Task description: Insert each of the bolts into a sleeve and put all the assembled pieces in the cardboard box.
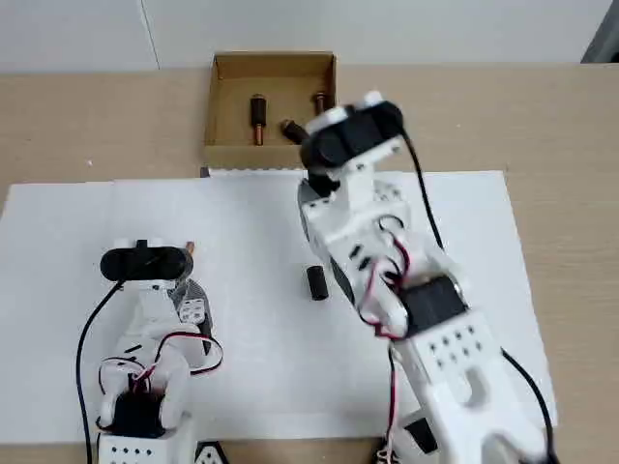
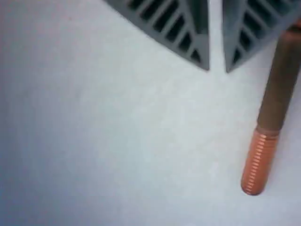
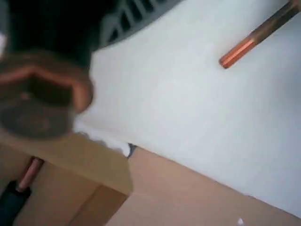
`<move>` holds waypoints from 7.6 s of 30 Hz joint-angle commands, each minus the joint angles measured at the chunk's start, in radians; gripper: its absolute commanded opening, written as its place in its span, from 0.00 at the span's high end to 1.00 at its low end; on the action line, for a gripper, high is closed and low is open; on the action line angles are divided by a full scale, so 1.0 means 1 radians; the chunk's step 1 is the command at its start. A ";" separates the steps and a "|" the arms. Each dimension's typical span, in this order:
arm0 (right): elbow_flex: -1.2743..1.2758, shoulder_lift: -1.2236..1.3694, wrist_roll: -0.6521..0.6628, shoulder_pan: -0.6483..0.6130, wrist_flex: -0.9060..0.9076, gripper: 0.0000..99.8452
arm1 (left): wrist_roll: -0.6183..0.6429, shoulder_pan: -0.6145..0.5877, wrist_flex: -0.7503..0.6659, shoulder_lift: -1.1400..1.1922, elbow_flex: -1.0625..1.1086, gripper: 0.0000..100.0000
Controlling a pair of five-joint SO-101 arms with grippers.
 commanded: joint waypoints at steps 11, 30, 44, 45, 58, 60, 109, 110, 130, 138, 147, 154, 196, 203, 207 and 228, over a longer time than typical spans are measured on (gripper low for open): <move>-0.417 0.513 0.097 0.102 -0.223 1.00 | -0.003 -0.025 -0.003 -0.009 -0.004 0.99; -1.117 1.277 0.124 0.133 -0.223 1.00 | -0.002 -0.025 -0.003 -0.009 -0.004 0.99; -1.485 1.666 0.318 0.128 -0.295 0.99 | -0.002 -0.025 -0.003 -0.009 -0.004 0.99; -1.490 1.669 0.318 0.128 -0.295 0.98 | -0.002 -0.025 -0.003 -0.009 -0.004 0.99; -1.494 1.669 0.318 0.131 -0.295 0.79 | -0.002 -0.025 -0.003 -0.009 -0.004 0.99; -1.494 1.669 0.318 0.131 -0.295 0.79 | -0.002 -0.025 -0.003 -0.009 -0.004 0.99; -1.490 0.951 0.104 0.102 0.931 0.79 | -0.002 -0.025 -0.003 -0.009 -0.004 0.99; -1.488 0.935 0.106 0.102 0.932 0.79 | -0.002 -0.025 -0.003 -0.009 -0.004 0.99; -0.723 0.424 0.104 0.104 0.848 0.79 | -0.002 -0.025 -0.003 -0.011 -0.004 0.99; -0.391 0.306 0.110 0.101 0.631 0.79 | -0.002 -0.025 -0.003 -0.011 -0.004 0.99; -0.250 0.291 0.112 0.101 0.533 0.79 | -0.002 -0.025 -0.003 -0.011 -0.004 0.99; -0.158 0.292 0.112 0.099 0.478 0.79 | -0.002 -0.025 -0.003 -0.011 -0.004 0.99; -0.264 0.733 0.017 -0.096 0.386 0.79 | -0.002 -0.025 -0.003 -0.011 -0.004 0.99; -0.278 0.812 -0.017 -0.097 0.386 0.82 | -0.002 -0.025 -0.003 -0.011 -0.004 0.99; -0.278 0.828 -0.034 -0.097 0.386 0.96 | -0.002 -0.025 -0.003 -0.011 -0.004 0.99; -0.618 0.601 -0.061 -0.097 0.748 1.00 | -0.002 -0.025 -0.003 -0.011 -0.004 0.99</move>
